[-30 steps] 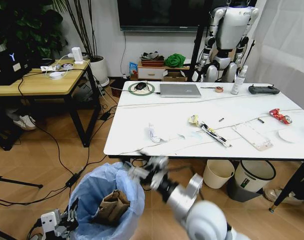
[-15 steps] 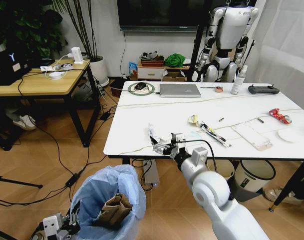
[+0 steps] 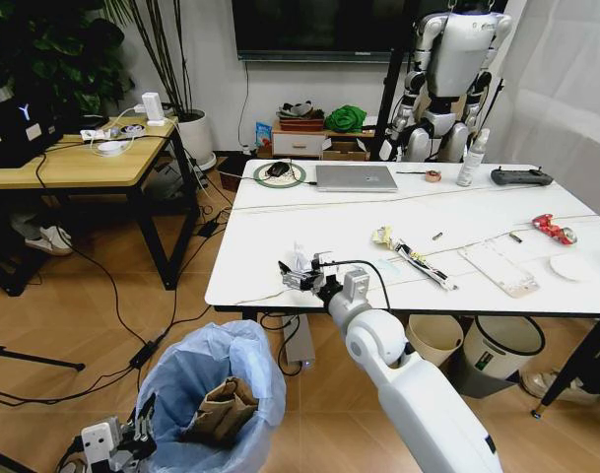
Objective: Pick up the trash bin and place the trash from the table into it.
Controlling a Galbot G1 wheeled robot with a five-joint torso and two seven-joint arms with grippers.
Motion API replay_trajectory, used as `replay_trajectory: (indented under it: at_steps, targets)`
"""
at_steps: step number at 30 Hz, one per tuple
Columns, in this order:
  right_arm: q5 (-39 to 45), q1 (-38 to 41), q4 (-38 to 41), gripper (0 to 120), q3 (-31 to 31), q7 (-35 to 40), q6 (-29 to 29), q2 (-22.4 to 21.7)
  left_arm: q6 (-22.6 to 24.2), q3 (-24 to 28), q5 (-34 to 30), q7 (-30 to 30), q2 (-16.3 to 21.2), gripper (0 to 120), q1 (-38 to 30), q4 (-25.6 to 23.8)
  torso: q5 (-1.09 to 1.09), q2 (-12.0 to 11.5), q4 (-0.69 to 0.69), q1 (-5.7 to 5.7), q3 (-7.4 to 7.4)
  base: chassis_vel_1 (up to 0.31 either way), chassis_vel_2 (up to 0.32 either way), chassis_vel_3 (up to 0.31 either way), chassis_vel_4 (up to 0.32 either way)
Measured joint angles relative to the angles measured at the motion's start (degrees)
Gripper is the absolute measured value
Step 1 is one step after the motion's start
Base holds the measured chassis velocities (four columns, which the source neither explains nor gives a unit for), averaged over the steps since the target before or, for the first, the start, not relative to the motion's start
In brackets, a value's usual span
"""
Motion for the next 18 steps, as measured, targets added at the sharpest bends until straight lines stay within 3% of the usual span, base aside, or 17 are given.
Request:
replay_trajectory:
  at_steps: [4, 10, 12, 18]
  targets:
    - [-0.1, 0.7, -1.6, 72, 0.2, 0.0, 0.3, 0.3, 0.0, 0.0, 0.0, 0.0, 0.0, 0, -0.2, 0.1, 0.01, 0.0, 0.00, 0.00, 0.00, 0.000, 0.000, 0.000, 0.000]
    - [-0.3, 1.3, -2.8, 46, 0.6, -0.1, 0.7, 0.5, 0.0, 0.1, 0.1, 0.0, 0.1, 0, -0.4, 0.3, 0.00, 0.0, 0.00, 0.00, 0.00, 0.000, 0.000, 0.000, 0.000]
    - [-0.3, 1.2, -2.8, 43, 0.6, 0.0, 0.7, 0.5, 0.0, 0.1, 0.1, 0.0, 0.1, 0, -0.4, 0.2, 0.01, 0.0, 0.00, 0.00, 0.00, 0.000, 0.000, 0.000, 0.000]
    - [-0.4, 0.8, -2.8, 16, 0.4, 0.0, 0.9, 0.6, 0.1, 0.1, 0.1, 0.0, 0.3, 0, -0.4, 0.2, 0.01, 0.0, 0.00, 0.00, 0.00, 0.000, 0.000, 0.000, 0.000]
